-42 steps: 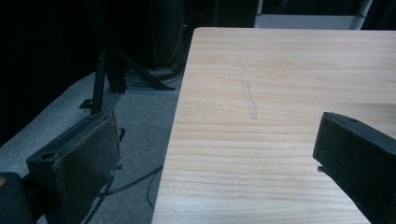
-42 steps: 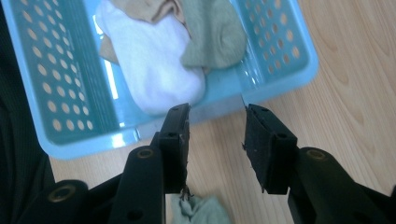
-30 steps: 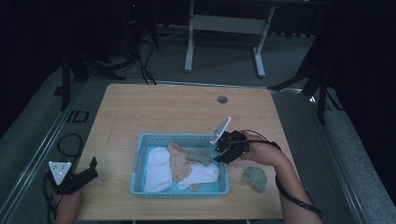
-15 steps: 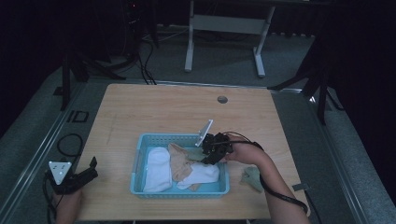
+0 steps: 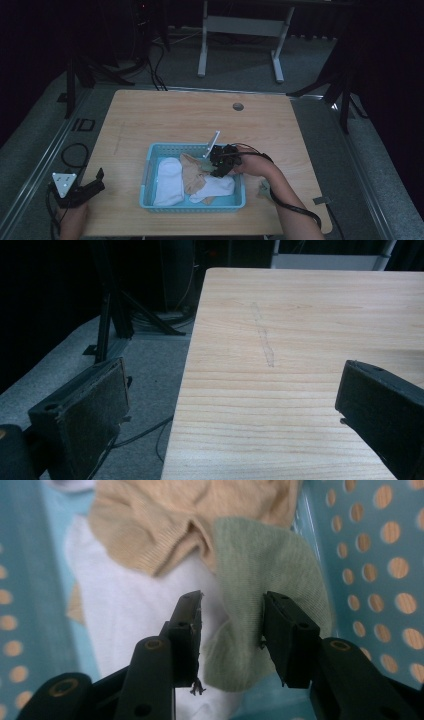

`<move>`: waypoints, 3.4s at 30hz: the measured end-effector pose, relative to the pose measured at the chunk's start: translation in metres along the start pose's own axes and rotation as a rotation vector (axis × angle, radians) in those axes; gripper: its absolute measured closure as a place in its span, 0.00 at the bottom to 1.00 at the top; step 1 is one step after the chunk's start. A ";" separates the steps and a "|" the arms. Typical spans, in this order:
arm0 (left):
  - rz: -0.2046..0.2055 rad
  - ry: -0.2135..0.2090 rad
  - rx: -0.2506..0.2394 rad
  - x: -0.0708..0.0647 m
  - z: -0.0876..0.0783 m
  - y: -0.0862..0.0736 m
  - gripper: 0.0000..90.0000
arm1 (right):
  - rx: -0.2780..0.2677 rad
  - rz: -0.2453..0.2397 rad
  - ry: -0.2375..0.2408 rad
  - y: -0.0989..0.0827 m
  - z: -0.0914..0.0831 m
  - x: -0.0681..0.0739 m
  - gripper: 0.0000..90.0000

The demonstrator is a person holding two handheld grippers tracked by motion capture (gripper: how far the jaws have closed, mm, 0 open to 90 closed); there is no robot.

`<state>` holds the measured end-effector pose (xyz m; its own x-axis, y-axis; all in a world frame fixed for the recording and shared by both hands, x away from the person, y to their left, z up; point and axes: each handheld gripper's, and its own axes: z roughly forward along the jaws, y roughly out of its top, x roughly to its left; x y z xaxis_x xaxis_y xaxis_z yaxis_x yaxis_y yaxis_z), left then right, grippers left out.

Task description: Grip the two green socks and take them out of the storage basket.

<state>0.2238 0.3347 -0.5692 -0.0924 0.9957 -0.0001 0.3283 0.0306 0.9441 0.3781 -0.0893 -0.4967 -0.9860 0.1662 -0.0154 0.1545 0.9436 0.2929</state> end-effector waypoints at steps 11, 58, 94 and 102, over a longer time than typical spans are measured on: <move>-0.001 0.002 0.001 0.000 0.000 0.000 0.00 | 0.010 -0.018 -0.007 0.000 0.005 -0.002 0.91; -0.001 0.011 0.000 -0.001 0.001 0.000 0.00 | -0.189 -0.068 -0.121 -0.008 -0.131 0.017 0.93; 0.001 0.017 0.004 -0.001 0.001 0.000 0.00 | -0.176 0.150 -0.217 -0.106 -0.148 -0.020 0.93; -0.002 0.019 0.003 -0.001 0.001 0.000 0.00 | -0.190 0.176 -0.210 -0.115 -0.140 -0.024 0.93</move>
<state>0.2245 0.3336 -0.5693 -0.1104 0.9939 0.0046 0.3307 0.0324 0.9432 0.3749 -0.2415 -0.3961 -0.9075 0.3962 -0.1397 0.2874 0.8280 0.4814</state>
